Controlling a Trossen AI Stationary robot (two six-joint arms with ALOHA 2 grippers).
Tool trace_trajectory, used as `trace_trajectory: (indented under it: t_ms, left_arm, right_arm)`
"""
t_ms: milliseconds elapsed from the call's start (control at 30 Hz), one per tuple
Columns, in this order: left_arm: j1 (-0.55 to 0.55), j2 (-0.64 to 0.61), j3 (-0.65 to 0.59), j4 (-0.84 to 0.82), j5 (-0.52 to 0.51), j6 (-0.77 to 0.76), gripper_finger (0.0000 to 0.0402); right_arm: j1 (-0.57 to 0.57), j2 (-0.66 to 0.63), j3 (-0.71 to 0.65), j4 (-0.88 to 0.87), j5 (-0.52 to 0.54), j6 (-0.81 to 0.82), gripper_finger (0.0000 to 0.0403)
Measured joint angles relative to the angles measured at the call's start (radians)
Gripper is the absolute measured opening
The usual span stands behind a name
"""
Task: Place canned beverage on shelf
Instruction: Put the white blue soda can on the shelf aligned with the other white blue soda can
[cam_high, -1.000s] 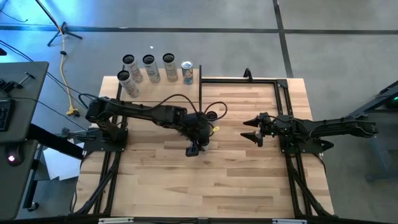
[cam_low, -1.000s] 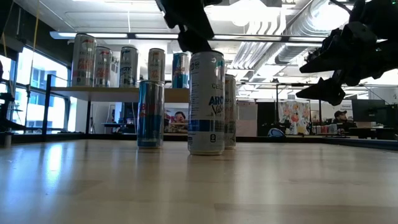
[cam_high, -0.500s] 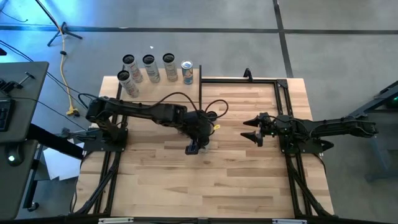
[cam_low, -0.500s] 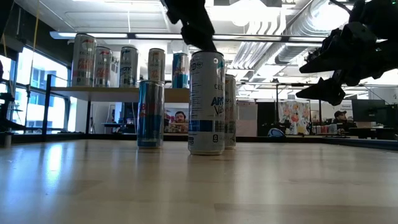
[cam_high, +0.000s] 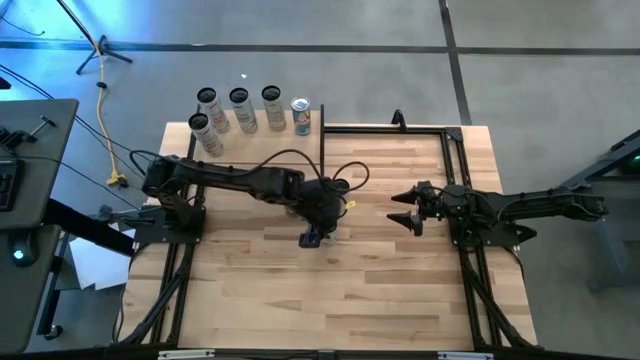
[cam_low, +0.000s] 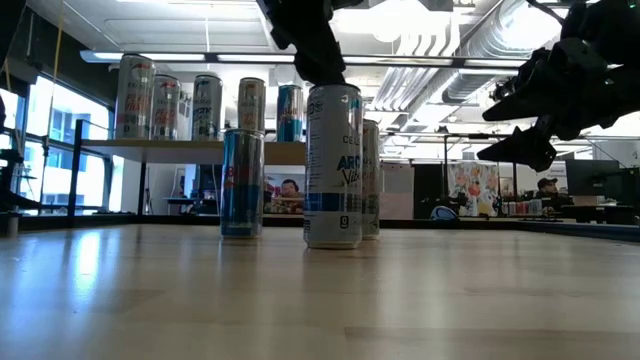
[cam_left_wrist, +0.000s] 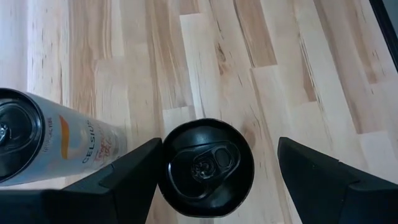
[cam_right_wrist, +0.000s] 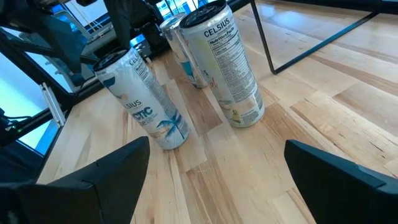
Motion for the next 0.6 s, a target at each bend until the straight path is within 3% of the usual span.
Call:
trace_trajectory:
  t_ms: [600]
  left_arm:
    - [-0.002, 0.003, 0.000, 0.023, -0.022, -0.009, 0.0294]
  right_arm:
    - [0.000, 0.000, 0.000, -0.004, -0.004, 0.000, 0.0360]
